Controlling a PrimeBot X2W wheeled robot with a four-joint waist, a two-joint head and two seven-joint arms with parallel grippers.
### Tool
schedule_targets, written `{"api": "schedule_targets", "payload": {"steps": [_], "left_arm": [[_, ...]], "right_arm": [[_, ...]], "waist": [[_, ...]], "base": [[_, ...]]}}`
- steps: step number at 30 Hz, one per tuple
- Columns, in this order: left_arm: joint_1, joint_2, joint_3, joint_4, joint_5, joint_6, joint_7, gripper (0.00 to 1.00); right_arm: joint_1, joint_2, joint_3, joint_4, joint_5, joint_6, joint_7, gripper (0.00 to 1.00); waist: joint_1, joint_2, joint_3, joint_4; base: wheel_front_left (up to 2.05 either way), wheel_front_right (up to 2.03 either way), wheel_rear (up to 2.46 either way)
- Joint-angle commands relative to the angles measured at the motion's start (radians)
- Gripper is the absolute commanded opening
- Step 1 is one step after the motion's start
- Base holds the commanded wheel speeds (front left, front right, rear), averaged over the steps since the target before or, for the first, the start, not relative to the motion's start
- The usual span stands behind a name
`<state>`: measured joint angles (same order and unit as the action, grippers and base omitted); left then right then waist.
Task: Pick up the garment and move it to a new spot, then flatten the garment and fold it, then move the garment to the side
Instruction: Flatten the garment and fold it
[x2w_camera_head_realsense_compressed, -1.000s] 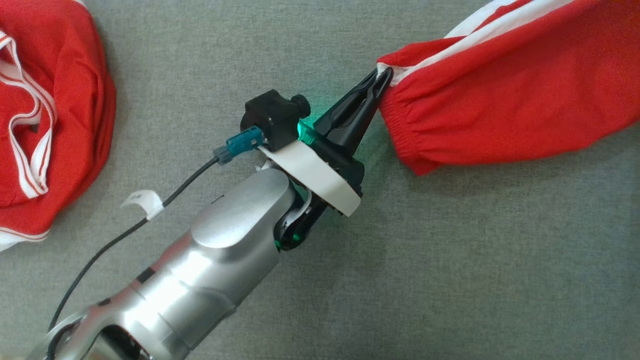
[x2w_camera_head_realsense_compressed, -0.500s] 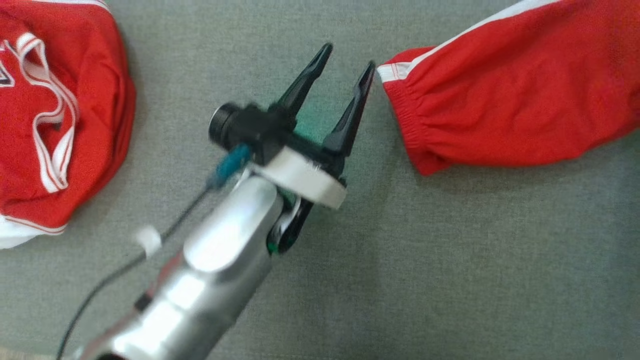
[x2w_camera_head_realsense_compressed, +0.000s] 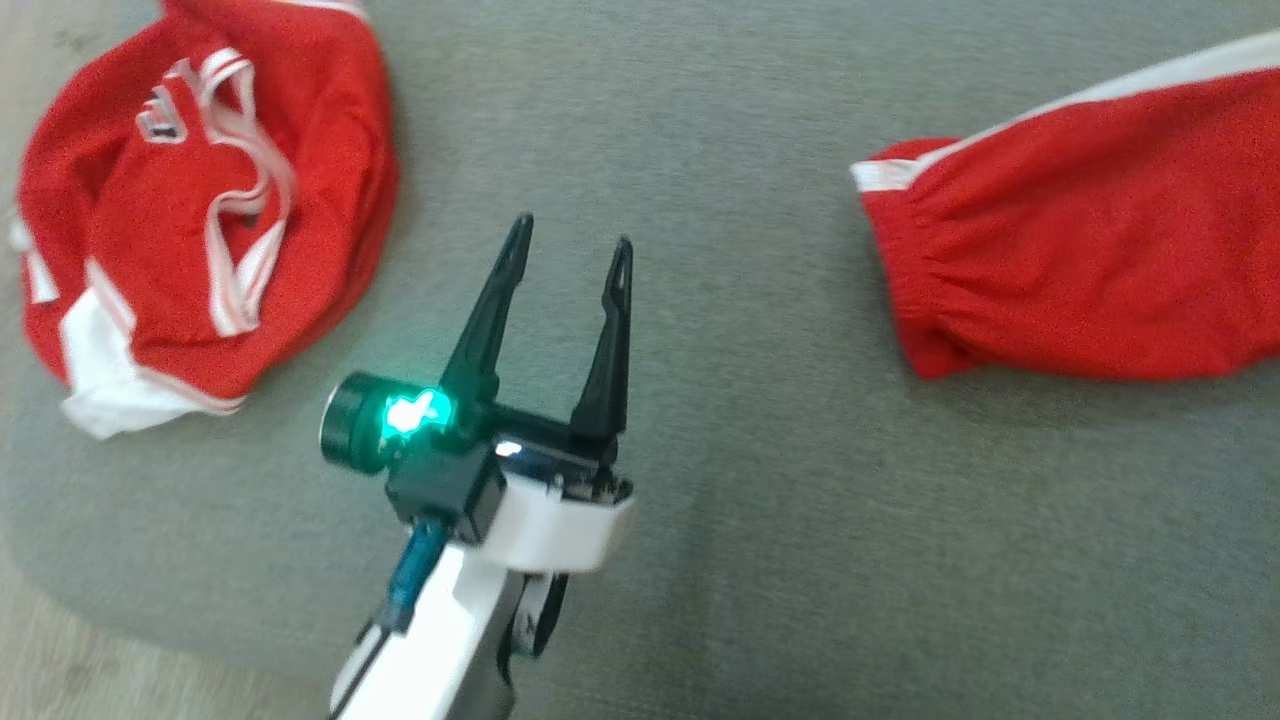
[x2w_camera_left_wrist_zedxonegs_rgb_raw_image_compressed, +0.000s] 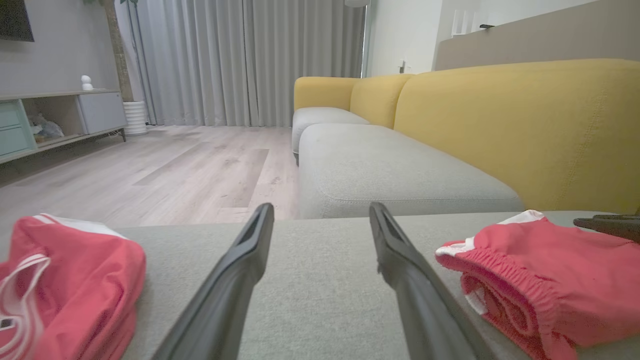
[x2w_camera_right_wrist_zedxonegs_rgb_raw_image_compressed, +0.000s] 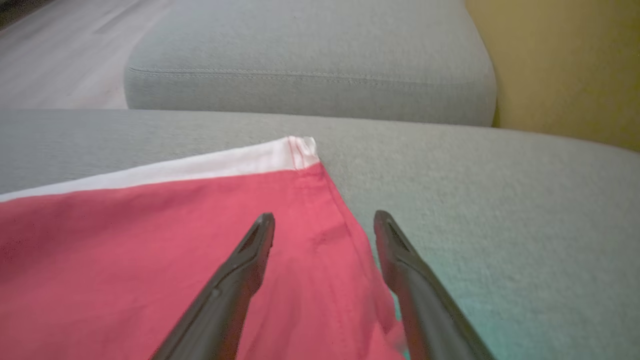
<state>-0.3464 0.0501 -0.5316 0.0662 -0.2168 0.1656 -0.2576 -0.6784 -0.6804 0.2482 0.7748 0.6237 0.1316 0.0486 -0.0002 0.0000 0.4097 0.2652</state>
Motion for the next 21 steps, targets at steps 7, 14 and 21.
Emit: {"api": "schedule_targets", "payload": {"steps": [7,14,21], "left_arm": [[0.055,0.002,0.036,-0.103,0.11,0.021,-0.004,1.0],[0.094,0.001,0.062,-0.126,0.116,0.038,-0.004,1.0],[0.127,0.001,0.097,-0.115,0.116,0.025,-0.004,1.0]], "right_arm": [[0.069,-0.076,-0.046,0.045,0.103,-0.001,0.097,1.0],[0.12,-0.081,-0.06,0.033,0.19,-0.001,0.181,0.0],[0.129,-0.069,-0.054,0.039,0.134,-0.001,0.115,0.0]], "waist": [[0.0002,0.0,0.005,0.075],[0.0002,0.0,-0.018,0.067],[0.0002,0.0,-0.075,-0.02]], "base": [[0.0,0.0,0.0],[0.0,0.0,0.0],[0.0,0.0,0.0]]}}
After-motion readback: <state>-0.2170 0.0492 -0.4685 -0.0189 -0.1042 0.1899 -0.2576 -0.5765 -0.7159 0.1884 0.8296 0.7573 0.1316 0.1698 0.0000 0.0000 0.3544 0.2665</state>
